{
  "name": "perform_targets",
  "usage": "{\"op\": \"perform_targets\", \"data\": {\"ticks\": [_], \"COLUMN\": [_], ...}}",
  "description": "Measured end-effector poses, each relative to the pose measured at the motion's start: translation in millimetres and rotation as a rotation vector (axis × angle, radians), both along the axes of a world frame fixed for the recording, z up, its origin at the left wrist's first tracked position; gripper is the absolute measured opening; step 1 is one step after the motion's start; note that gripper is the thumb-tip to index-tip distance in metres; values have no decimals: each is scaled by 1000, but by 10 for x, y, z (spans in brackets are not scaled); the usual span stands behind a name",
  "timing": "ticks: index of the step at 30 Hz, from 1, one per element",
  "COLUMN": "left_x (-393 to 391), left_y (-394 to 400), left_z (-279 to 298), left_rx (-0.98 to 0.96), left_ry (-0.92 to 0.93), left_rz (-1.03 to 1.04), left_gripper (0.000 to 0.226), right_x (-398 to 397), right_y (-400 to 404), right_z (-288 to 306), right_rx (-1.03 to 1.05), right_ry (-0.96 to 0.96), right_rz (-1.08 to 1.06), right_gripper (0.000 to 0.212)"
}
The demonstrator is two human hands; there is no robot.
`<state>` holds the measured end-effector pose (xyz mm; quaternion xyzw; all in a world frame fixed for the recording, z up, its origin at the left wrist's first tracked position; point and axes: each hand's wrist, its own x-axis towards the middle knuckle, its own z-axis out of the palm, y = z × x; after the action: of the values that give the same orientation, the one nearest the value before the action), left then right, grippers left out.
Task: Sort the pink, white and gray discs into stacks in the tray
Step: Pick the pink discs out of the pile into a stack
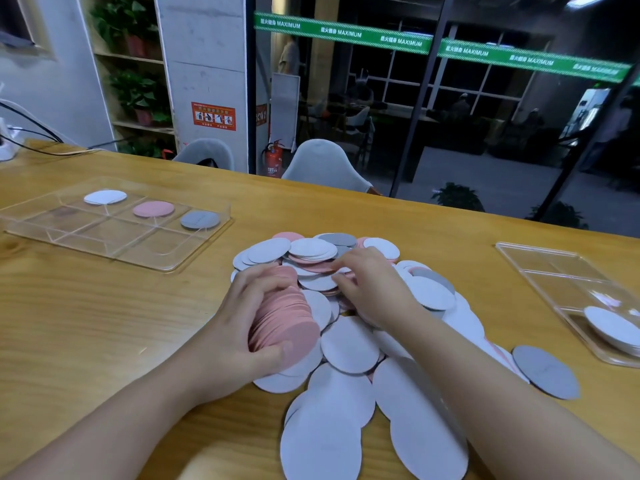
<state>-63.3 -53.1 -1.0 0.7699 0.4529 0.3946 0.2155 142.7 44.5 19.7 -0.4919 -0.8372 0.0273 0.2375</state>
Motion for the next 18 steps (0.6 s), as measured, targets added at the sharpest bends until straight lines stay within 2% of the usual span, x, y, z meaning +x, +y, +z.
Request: {"op": "perform_targets", "data": {"ticks": [7, 11, 14, 18], "left_x": [-61, -64, -68, -82], "left_y": [52, 81, 85, 84], "left_z": [-25, -49, -67, -67], "left_rx": [-39, -62, -78, -83], "left_ry": [-33, -12, -11, -12], "left_rz": [8, 8, 14, 7], "left_gripper": [68, 69, 67, 68], "right_x": [-101, -102, -62, 21], "right_y": [251, 303, 278, 207], "right_z": [81, 51, 38, 2], "right_rx": [-21, 70, 101, 81], "right_ry": [-132, -279, -249, -200], "right_rz": [-9, 18, 45, 66], "right_gripper": [21, 22, 9, 13]}}
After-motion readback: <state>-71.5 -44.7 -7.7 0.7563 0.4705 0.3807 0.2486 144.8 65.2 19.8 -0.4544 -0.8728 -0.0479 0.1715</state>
